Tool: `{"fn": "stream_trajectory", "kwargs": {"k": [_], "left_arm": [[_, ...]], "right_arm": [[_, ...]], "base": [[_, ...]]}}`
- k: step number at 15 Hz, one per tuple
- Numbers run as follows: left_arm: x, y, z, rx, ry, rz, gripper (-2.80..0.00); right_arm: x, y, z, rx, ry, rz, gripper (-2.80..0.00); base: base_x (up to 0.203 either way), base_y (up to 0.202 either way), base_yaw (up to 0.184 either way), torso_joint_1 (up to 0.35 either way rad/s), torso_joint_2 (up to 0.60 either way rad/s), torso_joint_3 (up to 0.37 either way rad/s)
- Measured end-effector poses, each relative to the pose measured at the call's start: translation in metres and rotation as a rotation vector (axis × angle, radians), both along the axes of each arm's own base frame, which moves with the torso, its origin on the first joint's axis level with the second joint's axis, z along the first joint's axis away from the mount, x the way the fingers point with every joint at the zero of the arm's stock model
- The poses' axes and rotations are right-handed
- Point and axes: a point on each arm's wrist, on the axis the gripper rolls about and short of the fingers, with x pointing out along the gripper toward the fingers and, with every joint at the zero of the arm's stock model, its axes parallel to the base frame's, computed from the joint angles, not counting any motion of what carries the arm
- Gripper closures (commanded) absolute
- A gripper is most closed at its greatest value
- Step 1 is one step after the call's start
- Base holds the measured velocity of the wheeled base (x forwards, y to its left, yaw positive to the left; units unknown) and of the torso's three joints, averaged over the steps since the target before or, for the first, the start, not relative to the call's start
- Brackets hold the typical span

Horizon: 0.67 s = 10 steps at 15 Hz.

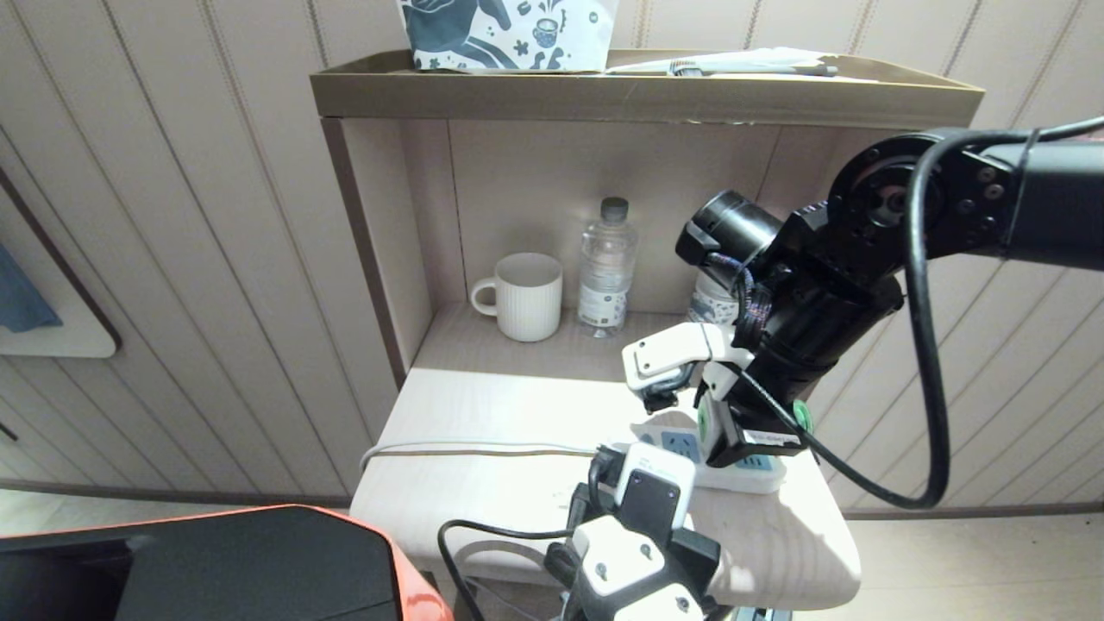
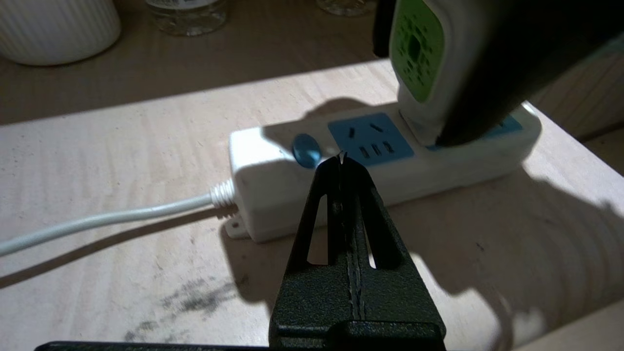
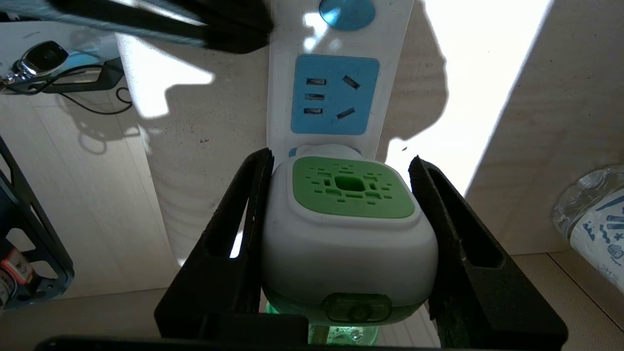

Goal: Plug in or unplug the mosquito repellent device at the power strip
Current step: Hold the socket with your left hand and unplug it with your right hand

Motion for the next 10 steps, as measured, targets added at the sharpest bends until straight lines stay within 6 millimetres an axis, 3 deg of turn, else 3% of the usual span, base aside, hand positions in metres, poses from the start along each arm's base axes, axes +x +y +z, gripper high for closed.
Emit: {"fn": "stream_trajectory", "kwargs": {"k": [3,10], "left_arm": [[0.002,-0.009,0.006,-0.010,-0.006,0.003,0.00],[0.015,-0.028,-0.003,-0.023,-0.011,0.018,0.00]], "right_arm": [[0.001,0.001,-0.001,0.001,0.000,0.000,0.00],[0.000,0.000,0.001,0.006,-0.008,-0.001,0.00]], "base": [[0.000,0.000,0.000,0.000,0.00,0.000],[0.000,0.000,0.000,0.000,0.00,0.000]]}}
